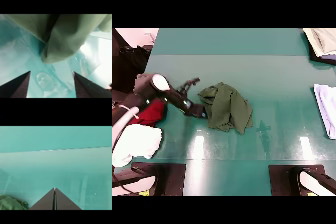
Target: Fold the shirts.
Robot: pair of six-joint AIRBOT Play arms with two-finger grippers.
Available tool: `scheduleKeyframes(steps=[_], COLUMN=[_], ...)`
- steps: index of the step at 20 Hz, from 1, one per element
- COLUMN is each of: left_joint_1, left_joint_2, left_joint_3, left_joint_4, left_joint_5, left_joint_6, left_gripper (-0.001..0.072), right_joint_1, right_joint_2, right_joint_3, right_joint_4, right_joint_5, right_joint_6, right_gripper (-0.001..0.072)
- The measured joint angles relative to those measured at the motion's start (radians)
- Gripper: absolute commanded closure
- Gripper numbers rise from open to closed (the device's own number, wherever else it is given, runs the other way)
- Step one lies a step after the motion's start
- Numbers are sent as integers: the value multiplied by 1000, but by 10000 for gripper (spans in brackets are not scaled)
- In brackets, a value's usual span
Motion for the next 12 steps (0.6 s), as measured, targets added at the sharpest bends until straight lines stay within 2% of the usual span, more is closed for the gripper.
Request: scheduleKeyframes(steps=[5,6,7,8,10,12], left_joint_1=[-139,-151,-159,-167,-177,-171], left_joint_2=[13,14,15,16,19,31], left_joint_3=[-126,-134,-140,-142,-130,-84], left_joint_4=[-30,-32,-33,-32,-24,4], left_joint_5=[246,280,307,322,314,251], left_joint_6=[13,-2,-23,-43,-69,-88], left_gripper=[105,141,491,669,679,680], right_joint_1=[0,0,0,0,0,0], right_joint_2=[0,0,0,0,0,0], right_joint_3=[0,0,0,0,0,0], right_joint_4=[0,0,0,0,0,0], right_joint_5=[13,18,24,30,41,49], right_joint_6=[-1,-1,-1,-1,-1,-1], right_gripper=[692,693,693,692,693,692])
